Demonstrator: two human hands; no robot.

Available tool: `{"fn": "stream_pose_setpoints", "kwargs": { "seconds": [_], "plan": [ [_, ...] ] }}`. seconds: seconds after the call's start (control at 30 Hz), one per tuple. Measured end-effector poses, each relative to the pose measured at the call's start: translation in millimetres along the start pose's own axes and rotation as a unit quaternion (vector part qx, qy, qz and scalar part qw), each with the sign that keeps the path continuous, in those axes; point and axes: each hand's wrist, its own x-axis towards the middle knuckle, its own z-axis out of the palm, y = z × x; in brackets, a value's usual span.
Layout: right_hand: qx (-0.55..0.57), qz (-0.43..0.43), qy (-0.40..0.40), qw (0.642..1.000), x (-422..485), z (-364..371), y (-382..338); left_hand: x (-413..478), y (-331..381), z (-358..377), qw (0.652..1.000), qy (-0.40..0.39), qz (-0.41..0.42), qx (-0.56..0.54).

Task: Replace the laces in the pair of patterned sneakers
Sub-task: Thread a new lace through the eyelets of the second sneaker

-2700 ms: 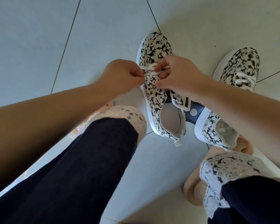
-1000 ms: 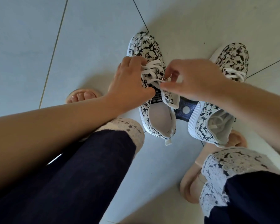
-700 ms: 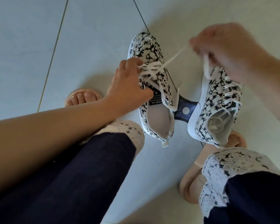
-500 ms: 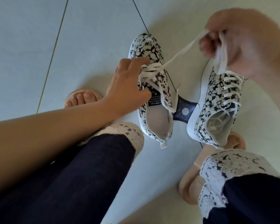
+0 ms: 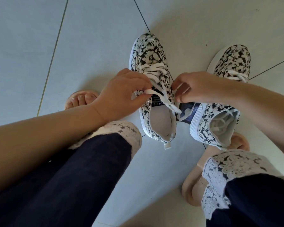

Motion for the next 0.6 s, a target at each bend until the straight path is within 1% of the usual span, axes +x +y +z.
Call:
{"fn": "stream_pose_setpoints", "kwargs": {
  "seconds": [0.07, 0.13, 0.27, 0.37, 0.43, 0.47, 0.5, 0.53, 0.57, 0.6],
  "plan": [
    [0.081, 0.007, -0.035, 0.996, -3, 5, -5, 1, -1, -2, 1.0, -0.015, 0.016, 0.004],
    [0.102, 0.008, -0.056, 0.993, -7, 11, -7, -1, -2, -4, 0.998, -0.035, 0.043, 0.009],
    [0.008, 0.016, -0.059, 0.998, -9, 22, -7, -6, 1, -7, 0.994, -0.061, 0.091, 0.008],
    [-0.035, 0.028, -0.1, 0.994, -11, 21, -8, -8, 5, -8, 0.993, -0.081, 0.086, 0.013],
    [-0.046, 0.011, -0.123, 0.991, -16, 6, -8, -9, 7, -10, 0.992, -0.1, 0.081, 0.018],
    [-0.02, -0.007, -0.119, 0.993, -20, -5, -7, -9, 7, -11, 0.991, -0.107, 0.078, 0.02],
    [0.033, -0.026, -0.095, 0.995, -23, -16, -7, -9, 8, -12, 0.991, -0.111, 0.072, 0.024],
    [0.111, -0.036, -0.054, 0.992, -26, -26, -7, -8, 9, -12, 0.991, -0.113, 0.062, 0.028],
    [0.217, -0.036, -0.005, 0.976, -28, -36, -6, -6, 11, -13, 0.991, -0.115, 0.053, 0.033],
    [0.341, -0.027, 0.035, 0.939, -27, -45, -3, -4, 12, -13, 0.991, -0.118, 0.045, 0.038]
  ]
}}
